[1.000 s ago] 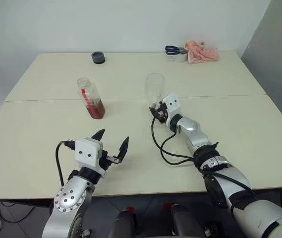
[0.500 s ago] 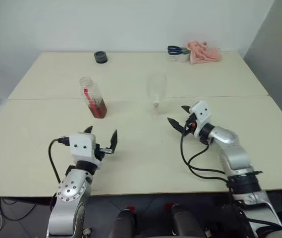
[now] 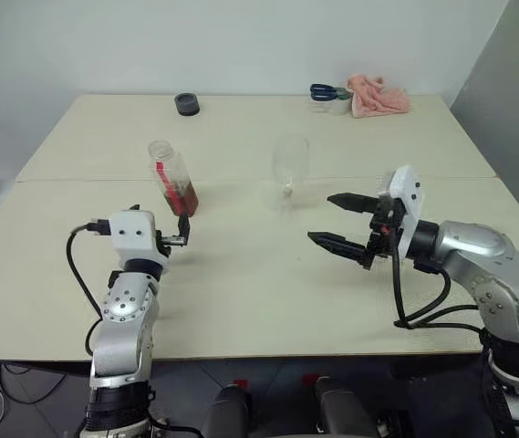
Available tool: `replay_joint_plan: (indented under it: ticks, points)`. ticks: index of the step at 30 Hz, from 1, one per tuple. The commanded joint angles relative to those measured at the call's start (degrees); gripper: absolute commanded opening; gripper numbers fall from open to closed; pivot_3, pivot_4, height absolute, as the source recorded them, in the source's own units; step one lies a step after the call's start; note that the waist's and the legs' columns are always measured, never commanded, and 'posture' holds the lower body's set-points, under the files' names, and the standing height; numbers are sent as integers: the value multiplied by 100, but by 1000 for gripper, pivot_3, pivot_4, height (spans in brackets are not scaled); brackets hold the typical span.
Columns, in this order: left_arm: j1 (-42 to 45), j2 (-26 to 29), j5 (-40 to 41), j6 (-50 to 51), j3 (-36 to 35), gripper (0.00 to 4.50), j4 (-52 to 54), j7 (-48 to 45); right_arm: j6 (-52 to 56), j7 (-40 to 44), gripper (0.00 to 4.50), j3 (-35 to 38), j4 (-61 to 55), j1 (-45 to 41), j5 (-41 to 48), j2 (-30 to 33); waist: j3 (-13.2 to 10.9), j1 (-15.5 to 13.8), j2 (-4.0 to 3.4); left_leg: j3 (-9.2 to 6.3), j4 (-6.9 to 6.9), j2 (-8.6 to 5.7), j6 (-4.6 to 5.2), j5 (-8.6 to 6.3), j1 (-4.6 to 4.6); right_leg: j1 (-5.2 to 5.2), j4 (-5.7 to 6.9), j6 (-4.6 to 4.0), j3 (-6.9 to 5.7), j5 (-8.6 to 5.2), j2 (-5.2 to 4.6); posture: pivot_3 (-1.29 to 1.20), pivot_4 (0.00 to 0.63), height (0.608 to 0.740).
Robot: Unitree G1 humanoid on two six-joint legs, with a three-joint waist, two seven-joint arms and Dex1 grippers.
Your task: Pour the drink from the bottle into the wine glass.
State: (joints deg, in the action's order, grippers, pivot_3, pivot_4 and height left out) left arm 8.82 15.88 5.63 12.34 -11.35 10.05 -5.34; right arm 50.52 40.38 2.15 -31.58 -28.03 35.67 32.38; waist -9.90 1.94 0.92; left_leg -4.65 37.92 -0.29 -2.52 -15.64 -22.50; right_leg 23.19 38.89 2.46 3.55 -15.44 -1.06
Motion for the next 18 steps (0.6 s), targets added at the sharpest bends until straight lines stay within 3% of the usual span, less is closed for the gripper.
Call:
replay_joint_plan:
  ticks: [1,18]
  points:
    - [130,135,107,-120,-172,4500,-86,-148,89,-162,4372,146,-304,-77,333,-52,-1,-13,3,-1,0,0,0,0,-1,0,-1,0,-1,0,0,0,150,740]
    - [609,549,329,-110,-247,4500,-848,-792,-87,-395,4372,307,-435,120,682,138,-6,-18,11,-4,1,-1,0,0,-5,1,-2,0,-6,0,-4,0,150,740]
